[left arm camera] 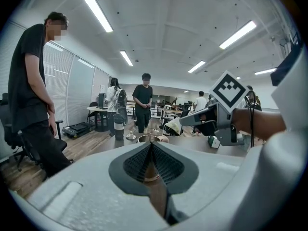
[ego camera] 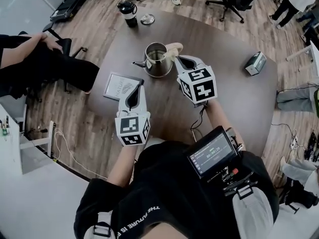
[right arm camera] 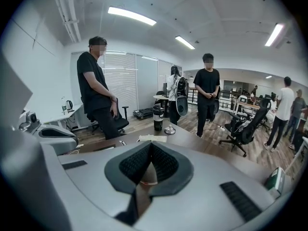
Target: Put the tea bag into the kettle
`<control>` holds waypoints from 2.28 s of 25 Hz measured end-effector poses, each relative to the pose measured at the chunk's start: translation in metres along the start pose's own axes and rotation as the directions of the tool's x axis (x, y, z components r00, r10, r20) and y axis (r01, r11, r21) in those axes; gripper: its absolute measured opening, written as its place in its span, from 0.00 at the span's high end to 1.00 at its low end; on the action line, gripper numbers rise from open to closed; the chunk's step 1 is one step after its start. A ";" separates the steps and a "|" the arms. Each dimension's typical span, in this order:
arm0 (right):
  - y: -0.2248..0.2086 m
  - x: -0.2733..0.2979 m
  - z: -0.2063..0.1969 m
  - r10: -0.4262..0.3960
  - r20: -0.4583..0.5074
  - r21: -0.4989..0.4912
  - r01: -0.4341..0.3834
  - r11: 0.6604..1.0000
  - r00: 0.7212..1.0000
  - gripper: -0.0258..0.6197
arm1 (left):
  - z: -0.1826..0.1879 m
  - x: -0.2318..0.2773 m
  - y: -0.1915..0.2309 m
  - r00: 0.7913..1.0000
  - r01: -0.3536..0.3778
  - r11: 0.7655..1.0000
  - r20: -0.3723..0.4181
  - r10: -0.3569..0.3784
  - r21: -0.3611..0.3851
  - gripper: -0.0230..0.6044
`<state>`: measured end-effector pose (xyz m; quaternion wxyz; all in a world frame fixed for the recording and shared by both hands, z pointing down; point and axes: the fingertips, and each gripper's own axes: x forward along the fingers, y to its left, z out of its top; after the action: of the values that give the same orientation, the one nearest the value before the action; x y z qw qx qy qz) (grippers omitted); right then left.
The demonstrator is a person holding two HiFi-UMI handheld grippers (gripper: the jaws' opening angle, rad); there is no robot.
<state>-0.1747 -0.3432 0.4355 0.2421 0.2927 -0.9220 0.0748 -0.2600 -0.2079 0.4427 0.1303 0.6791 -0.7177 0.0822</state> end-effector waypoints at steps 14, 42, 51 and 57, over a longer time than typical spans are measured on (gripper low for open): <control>0.016 0.034 0.011 0.029 -0.009 -0.028 -0.029 0.999 1.000 0.95 | -0.013 0.013 0.024 0.999 -0.008 1.000 -0.043 0.007 -0.028 0.94; 0.018 0.116 -0.035 0.080 -0.141 0.042 -0.075 0.996 0.987 0.95 | -0.043 0.068 0.049 0.989 0.029 0.997 -0.143 -0.039 -0.071 0.94; 0.020 0.127 -0.045 0.094 -0.159 0.054 -0.086 0.995 0.983 0.95 | -0.049 0.075 0.054 0.986 0.022 0.997 -0.160 -0.034 -0.075 0.94; 0.021 0.130 -0.047 0.086 -0.158 0.035 -0.082 0.996 0.984 0.95 | -0.054 0.077 0.057 0.985 0.018 0.997 -0.169 -0.032 -0.079 0.94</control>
<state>-0.2610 -0.3782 0.5402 0.3076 0.2500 -0.9100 0.1212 -0.3157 -0.2618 0.5204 0.2183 0.6730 -0.6980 0.1103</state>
